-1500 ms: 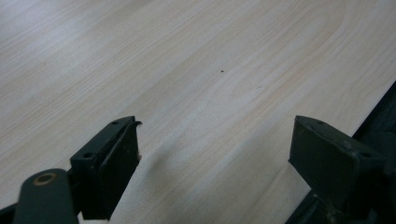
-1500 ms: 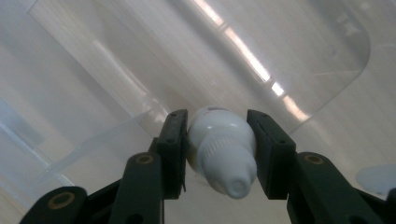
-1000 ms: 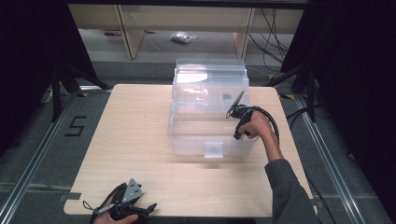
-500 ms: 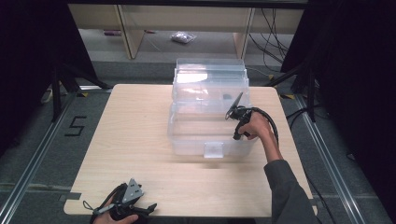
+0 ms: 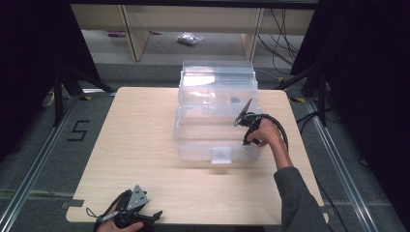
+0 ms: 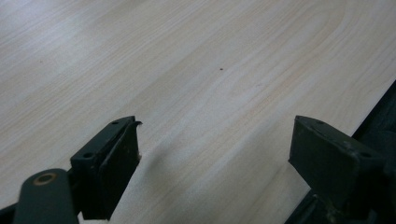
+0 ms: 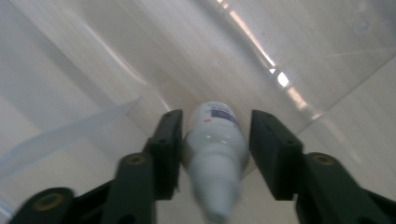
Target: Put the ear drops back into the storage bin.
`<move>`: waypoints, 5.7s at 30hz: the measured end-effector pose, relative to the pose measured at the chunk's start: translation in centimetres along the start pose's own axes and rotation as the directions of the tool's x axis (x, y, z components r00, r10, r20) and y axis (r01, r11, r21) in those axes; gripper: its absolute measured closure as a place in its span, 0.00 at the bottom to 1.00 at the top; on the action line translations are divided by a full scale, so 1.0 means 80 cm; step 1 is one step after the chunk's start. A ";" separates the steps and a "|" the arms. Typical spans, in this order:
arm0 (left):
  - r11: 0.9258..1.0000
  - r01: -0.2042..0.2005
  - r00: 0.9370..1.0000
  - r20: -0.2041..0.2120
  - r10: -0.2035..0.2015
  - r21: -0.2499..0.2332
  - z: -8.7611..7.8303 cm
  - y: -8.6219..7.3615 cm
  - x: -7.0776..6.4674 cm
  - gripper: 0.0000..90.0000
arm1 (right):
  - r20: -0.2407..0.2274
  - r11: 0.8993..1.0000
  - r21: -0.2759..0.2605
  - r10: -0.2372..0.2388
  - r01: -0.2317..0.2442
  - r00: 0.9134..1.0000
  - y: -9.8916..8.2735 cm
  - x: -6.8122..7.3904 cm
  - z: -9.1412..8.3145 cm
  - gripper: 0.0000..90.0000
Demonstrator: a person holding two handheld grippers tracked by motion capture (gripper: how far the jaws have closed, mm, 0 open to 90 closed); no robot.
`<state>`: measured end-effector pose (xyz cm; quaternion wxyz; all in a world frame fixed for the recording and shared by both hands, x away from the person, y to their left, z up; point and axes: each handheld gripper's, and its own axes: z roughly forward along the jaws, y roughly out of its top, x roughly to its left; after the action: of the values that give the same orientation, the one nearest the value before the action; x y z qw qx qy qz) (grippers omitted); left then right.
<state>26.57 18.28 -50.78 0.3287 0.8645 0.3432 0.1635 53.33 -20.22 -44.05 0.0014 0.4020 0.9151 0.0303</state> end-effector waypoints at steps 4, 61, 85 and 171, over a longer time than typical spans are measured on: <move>1.000 0.009 1.000 0.000 -0.009 -0.006 0.000 0.000 0.000 0.17 | 0.002 0.999 -0.040 0.020 -0.020 1.000 0.000 0.002 -0.011 0.44; 1.000 0.018 1.000 -0.009 -0.018 -0.006 0.001 -0.001 0.001 0.17 | 0.035 0.911 -0.404 -0.068 0.076 0.997 -0.109 0.073 -0.108 0.28; 1.000 0.015 1.000 -0.010 -0.015 -0.007 0.001 0.000 0.001 0.17 | -0.005 0.903 -0.427 -0.044 0.037 0.999 -0.142 0.087 -0.084 0.26; 1.000 0.008 1.000 -0.008 -0.009 -0.016 -0.002 0.000 0.000 0.17 | -0.047 0.775 -0.632 -0.035 -0.002 0.998 -0.228 0.146 0.004 0.22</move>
<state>26.54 18.36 -50.65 0.3348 0.8597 0.3470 0.1684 32.06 -23.91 -45.16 0.1109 0.3693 0.8551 0.3466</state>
